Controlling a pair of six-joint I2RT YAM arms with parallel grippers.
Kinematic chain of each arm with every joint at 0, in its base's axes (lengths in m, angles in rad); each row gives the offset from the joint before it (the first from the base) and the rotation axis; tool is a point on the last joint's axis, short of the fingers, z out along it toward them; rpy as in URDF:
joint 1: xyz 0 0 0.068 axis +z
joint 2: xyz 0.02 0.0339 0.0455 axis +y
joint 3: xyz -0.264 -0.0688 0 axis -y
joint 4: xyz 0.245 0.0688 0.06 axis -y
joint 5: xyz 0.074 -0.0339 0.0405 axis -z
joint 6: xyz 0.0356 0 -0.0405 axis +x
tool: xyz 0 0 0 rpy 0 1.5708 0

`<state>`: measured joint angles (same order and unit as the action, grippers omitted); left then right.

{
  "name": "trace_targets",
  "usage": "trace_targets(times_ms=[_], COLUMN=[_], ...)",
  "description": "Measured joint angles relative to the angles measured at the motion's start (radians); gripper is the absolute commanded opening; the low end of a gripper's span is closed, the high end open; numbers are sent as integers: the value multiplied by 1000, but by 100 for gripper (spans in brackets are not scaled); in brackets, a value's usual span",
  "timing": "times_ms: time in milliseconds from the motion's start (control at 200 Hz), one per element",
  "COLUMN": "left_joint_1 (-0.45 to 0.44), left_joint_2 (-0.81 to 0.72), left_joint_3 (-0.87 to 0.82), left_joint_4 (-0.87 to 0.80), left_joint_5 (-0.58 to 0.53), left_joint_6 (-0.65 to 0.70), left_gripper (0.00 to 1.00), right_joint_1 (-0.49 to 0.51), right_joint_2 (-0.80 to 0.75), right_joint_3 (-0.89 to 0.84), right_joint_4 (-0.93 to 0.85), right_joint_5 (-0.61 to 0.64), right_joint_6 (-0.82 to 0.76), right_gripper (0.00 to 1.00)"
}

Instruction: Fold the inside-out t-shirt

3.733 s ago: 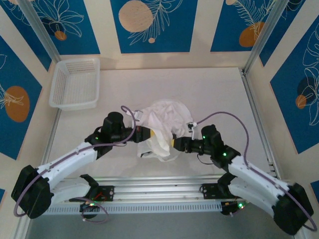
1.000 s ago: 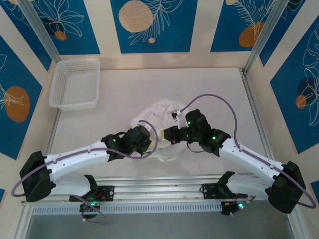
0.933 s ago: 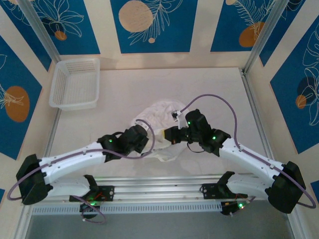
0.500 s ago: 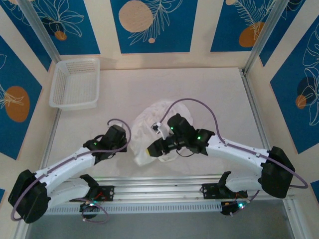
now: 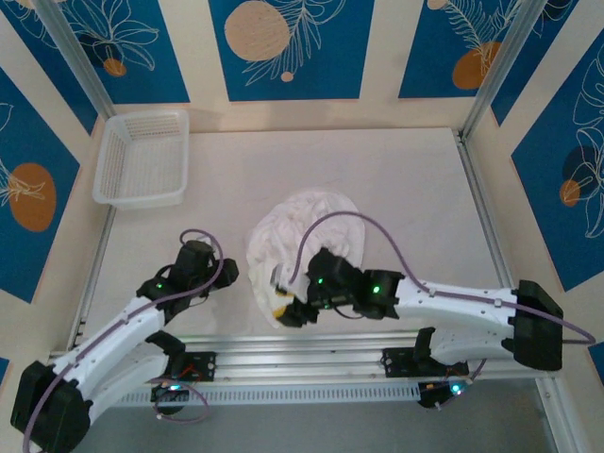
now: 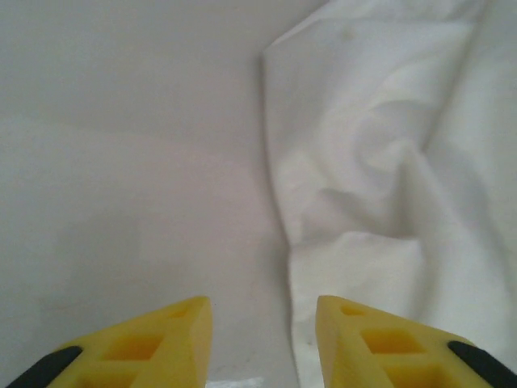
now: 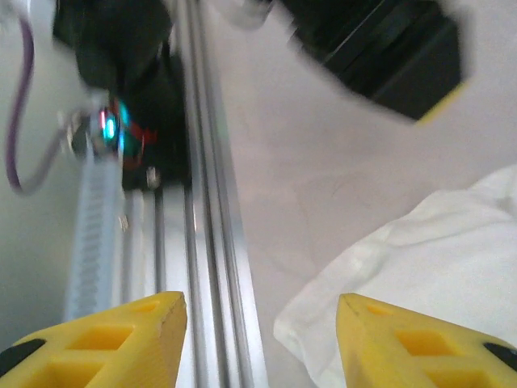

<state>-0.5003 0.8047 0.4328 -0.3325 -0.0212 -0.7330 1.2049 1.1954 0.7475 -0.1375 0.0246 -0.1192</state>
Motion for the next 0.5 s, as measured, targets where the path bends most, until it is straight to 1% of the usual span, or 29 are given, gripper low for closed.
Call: trace_targets(times_ms=[50,115,215,340,500], left_joint_1=[0,1,1,1,1], left_joint_2=[-29,-61,-105,-143,-155], left_joint_3=[9,33,88,146,161], left_joint_4=[-6,-25,-67,-108,-142], left_joint_5=[9,15,13,13,30], left_joint_6=[19,42,79,113,142], left_gripper=[42,43,46,48,50], right_joint_1=[23,29,17,3,-15], right_joint_2=[39,92,169,254,360], right_joint_3=[2,8,26,69,144], right_joint_4=[-36,-83,-141,-155,-157], right_joint_5=[0,-5,-17,-41,-63], right_joint_6=[-138,-287,-470,-626,-742], right_gripper=[55,54,54,54,53])
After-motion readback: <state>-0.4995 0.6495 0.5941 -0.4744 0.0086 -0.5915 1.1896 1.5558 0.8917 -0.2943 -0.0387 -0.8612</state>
